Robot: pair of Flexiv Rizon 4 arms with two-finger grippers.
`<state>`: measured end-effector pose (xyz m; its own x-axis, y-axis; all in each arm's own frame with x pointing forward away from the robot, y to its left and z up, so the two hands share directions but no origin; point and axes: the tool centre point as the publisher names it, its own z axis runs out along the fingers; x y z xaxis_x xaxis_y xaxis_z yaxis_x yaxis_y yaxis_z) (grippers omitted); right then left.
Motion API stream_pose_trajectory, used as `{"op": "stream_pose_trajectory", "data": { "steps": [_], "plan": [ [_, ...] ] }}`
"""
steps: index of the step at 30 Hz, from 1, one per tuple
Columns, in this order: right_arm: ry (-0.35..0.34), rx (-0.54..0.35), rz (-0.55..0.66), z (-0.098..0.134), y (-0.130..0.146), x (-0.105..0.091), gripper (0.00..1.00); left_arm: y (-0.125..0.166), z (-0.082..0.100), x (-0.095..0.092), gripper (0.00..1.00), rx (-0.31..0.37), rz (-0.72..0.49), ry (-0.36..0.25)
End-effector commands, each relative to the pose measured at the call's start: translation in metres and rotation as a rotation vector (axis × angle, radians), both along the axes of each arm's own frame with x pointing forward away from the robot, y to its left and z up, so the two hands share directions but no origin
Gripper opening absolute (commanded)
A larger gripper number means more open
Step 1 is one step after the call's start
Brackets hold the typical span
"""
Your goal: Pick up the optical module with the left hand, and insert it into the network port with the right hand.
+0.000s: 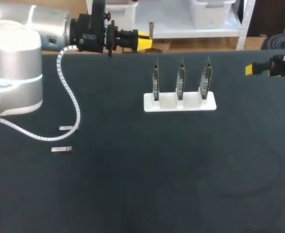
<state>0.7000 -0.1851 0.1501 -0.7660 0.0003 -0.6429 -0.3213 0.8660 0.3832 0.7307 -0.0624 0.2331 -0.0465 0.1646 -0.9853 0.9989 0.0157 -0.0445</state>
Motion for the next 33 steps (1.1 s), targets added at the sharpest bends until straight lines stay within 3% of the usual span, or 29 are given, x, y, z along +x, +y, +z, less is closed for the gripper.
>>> {"op": "stream_pose_trajectory", "data": {
  "steps": [1, 13, 21, 33],
  "plan": [
    [0.000, 0.000, 0.000, 0.000, 0.000, 0.000, 1.00, -0.001, -0.004, -0.002, 0.00, -0.011, 0.003, -0.002],
    [0.000, 0.000, 0.000, 0.000, 0.000, 0.000, 1.00, -0.014, -0.020, -0.001, 0.00, -0.003, -0.028, -0.012],
    [0.000, 0.000, 0.000, 0.000, 0.000, 0.000, 1.00, -0.009, -0.029, 0.018, 0.00, 0.035, -0.005, -0.030],
    [0.000, 0.000, 0.000, 0.000, 0.000, 0.000, 1.00, -0.016, -0.042, 0.017, 0.00, 0.033, -0.015, 0.023]
  ]
}}
